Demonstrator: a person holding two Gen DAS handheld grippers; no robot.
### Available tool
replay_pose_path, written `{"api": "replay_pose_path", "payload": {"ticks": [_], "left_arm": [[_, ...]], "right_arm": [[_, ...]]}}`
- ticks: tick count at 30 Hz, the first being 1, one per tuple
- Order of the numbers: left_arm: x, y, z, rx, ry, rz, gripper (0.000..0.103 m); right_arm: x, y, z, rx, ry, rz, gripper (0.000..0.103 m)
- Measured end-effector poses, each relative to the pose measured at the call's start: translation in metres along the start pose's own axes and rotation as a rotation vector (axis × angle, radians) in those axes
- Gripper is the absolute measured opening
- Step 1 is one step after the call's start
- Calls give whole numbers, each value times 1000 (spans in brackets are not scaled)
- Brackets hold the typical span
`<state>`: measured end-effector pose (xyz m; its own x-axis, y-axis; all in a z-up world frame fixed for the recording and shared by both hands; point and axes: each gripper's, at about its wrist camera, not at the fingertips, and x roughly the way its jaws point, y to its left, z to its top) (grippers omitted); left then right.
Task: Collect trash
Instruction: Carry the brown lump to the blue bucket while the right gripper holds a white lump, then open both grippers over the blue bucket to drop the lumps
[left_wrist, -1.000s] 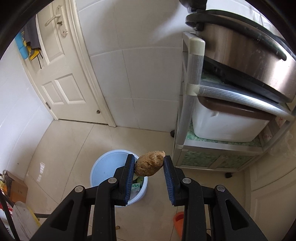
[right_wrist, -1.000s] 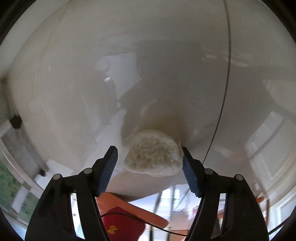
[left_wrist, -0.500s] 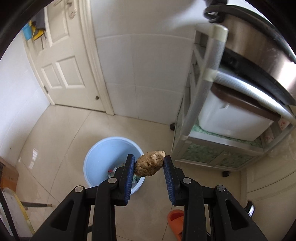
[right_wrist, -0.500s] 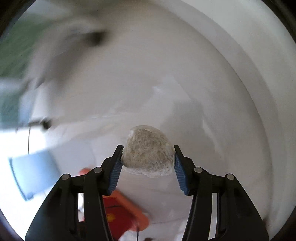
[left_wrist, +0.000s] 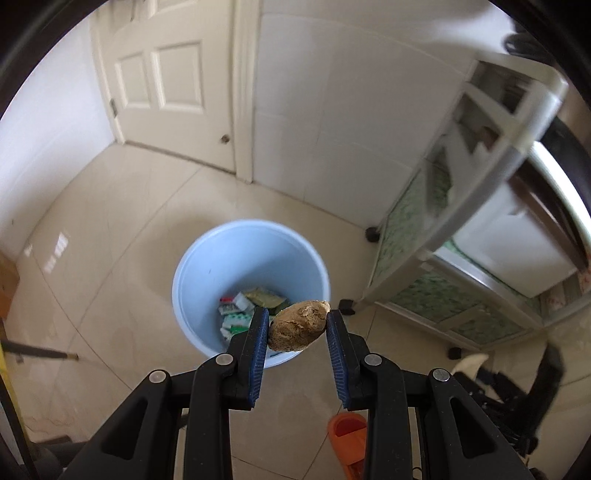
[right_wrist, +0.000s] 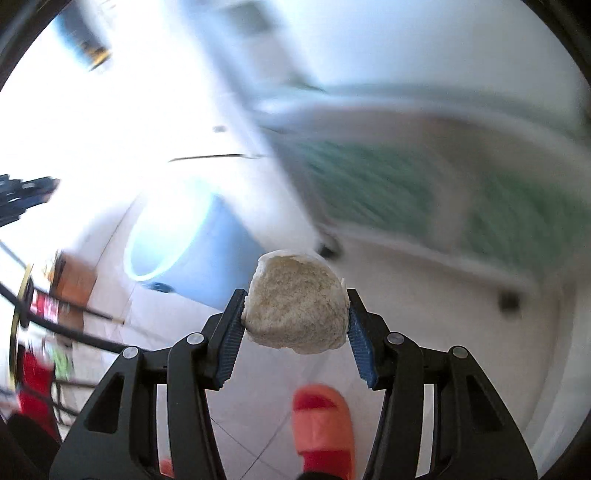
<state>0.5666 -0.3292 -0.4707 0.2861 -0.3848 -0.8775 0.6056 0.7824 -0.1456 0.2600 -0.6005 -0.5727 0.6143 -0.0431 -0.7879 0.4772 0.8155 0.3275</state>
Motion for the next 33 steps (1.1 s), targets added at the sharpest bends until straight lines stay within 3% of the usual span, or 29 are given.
{"api": "replay_pose_path", "payload": {"ticks": [8, 15, 17, 18, 20, 22, 27, 33], "left_arm": [[58, 28, 5, -27, 51, -4, 28], [101, 51, 18, -24, 47, 15, 30], [108, 53, 21, -16, 31, 29, 47], [110, 54, 23, -12, 16, 45, 61], [111, 57, 24, -15, -18, 62, 70], [113, 59, 26, -18, -31, 63, 76], [106, 49, 26, 4, -46, 81, 77], [45, 26, 20, 29, -127, 112, 81]], "right_arm": [[68, 121, 84, -275, -2, 144, 49], [128, 180, 127, -376, 39, 203, 50], [148, 188, 135, -385, 56, 242, 51], [155, 190, 137, -383, 58, 242, 53], [170, 199, 146, -387, 61, 223, 59], [173, 195, 145, -368, 54, 226, 71], [158, 182, 141, -372, 40, 223, 74], [96, 182, 143, -410, -10, 183, 82]]}}
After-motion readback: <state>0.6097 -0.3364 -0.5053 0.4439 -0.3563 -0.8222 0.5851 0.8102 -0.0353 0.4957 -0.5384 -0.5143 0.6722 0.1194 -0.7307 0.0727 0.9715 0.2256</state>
